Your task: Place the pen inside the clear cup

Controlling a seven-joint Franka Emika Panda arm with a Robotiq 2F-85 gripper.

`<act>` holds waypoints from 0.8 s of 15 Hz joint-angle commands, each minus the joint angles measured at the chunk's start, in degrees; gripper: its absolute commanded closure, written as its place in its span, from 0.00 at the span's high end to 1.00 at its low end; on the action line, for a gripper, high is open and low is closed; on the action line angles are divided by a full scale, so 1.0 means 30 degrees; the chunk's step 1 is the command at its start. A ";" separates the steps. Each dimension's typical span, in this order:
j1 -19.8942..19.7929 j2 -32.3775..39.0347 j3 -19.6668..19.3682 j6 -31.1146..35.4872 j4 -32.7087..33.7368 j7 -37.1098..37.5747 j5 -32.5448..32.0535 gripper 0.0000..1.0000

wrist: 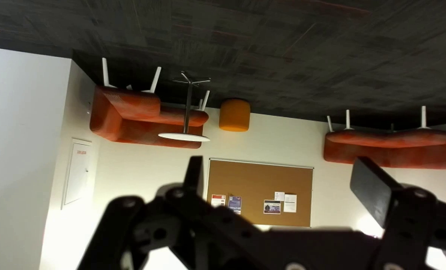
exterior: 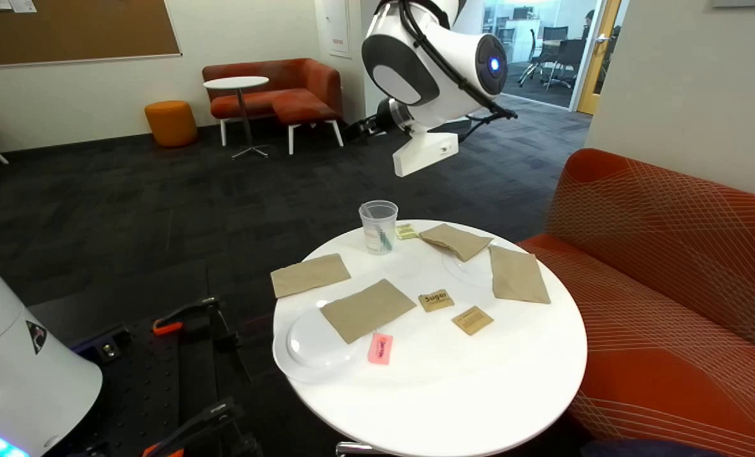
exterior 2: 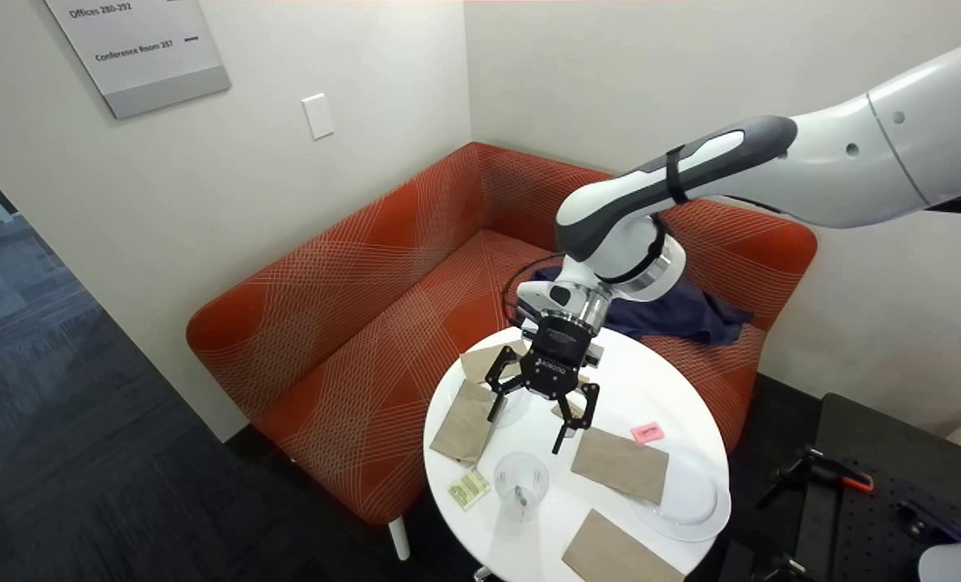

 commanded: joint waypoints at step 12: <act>0.0726 -0.3784 -0.0628 -0.0181 -0.2587 -0.0009 0.0414 1.00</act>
